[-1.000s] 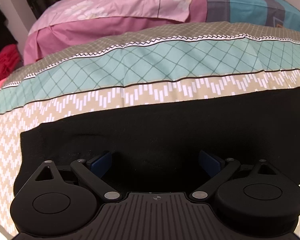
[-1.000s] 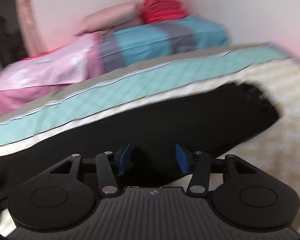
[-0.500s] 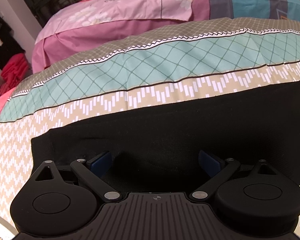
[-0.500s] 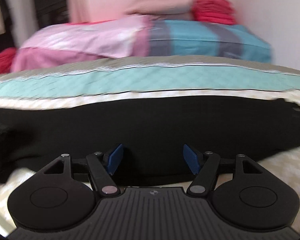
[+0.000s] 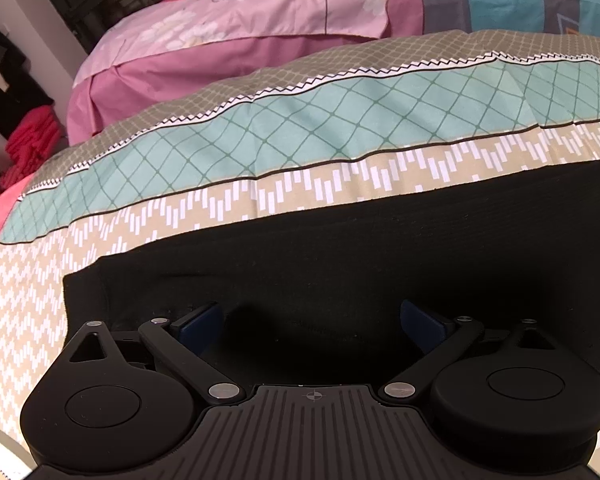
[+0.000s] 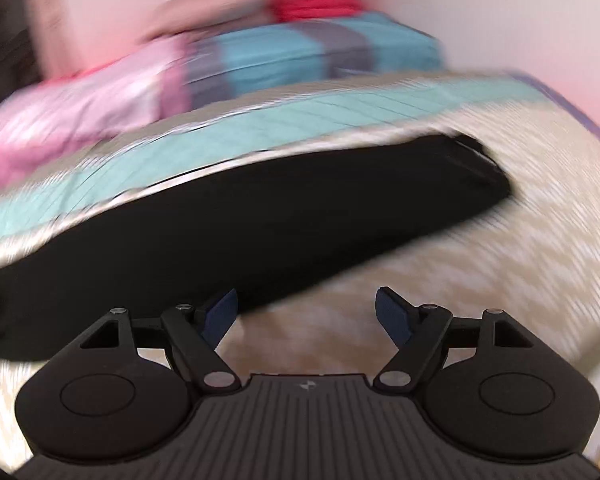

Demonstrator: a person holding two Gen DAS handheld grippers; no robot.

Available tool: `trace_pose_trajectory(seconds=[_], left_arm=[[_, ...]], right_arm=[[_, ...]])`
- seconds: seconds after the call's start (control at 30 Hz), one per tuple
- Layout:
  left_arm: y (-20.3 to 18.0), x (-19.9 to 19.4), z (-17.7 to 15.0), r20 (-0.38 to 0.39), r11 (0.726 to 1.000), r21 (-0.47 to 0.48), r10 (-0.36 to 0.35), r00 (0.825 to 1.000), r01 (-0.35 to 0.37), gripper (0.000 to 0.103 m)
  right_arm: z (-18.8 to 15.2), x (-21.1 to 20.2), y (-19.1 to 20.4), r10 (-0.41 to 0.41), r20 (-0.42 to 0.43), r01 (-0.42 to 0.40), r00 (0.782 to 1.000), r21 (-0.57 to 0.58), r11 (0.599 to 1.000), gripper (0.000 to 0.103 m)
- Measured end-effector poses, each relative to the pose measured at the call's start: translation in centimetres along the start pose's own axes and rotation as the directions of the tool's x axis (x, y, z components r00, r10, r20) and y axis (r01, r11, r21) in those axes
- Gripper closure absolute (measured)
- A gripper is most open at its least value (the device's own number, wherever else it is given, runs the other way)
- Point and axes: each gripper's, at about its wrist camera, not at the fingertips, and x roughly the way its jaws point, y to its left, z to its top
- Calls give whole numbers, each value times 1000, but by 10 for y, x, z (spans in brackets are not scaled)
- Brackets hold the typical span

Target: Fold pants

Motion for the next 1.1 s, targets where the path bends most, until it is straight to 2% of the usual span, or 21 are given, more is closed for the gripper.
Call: trace_pose_trajectory(seconds=[0.07,0.1,0.17,0.27,0.4,0.47,0.5,0.57,0.63,0.67,0.7,0.77,0.8,0.83,0.87,0.9,0.97,1.0,1.03,1.1], left_arm=[[2,1,-1,0,1000,-6,-3,1000,3,0],[3,2,-1,0,1000,-11,-5,1000,5,0],[6,3,-2,-3,999,-29,-15,1000,15,0],[12,7,-2,-17,997,-73,-39,999,38,0],[15,11,0,-34,993,-109,-47,998,43,0],[15,11,1,-38,993,-114,-47,998,42,0],[15,11,1,-38,993,-115,-46,998,42,0],[15,11,1,-35,993,-113,-47,998,43,0],[16,11,1,-35,992,-118,-51,998,46,0],[17,12,1,-35,991,-123,-55,998,51,0],[18,12,1,-35,990,-128,-60,998,55,0],[20,14,1,-33,989,-135,-70,997,65,0],[21,14,1,-32,988,-137,-75,997,70,0],[22,14,0,-30,987,-141,-81,996,76,0],[23,14,0,-28,986,-146,-87,996,82,0],[25,13,0,-25,983,-158,-97,995,92,0],[32,7,-1,-10,972,-203,-124,992,119,0],[37,2,-1,1,964,-229,-141,990,138,0],[43,-4,-1,18,953,-257,-162,987,161,0],[56,-17,-2,57,937,-295,-179,982,188,0]], right_arm=[[-2,-6,-32,30,-10,-28,1000,150,988,23],[-3,-7,-47,71,-7,-68,997,224,972,23],[-1,-5,-71,169,9,-161,986,366,917,19],[11,9,-93,256,14,-227,967,508,831,18],[31,37,-102,330,49,-300,943,560,773,18],[37,49,-104,338,91,-328,937,567,755,15],[39,52,-105,353,130,-361,927,569,739,15],[38,56,-104,324,172,-362,930,574,735,21],[32,52,-93,298,186,-349,936,588,730,22],[27,51,-84,330,174,-368,928,566,738,22],[23,48,-74,333,170,-372,928,508,777,22],[22,45,-55,290,155,-328,944,364,872,22],[24,46,-52,272,154,-309,950,337,889,23],[29,50,-53,248,151,-286,957,343,895,34],[34,55,-55,209,140,-247,968,372,895,60],[39,60,-57,158,113,-191,981,410,892,77],[50,59,-54,125,83,-149,989,441,885,81],[55,51,-40,76,90,-106,993,388,916,81],[57,40,-21,26,127,-64,992,297,953,81],[52,13,28,-43,251,25,967,75,997,81]])
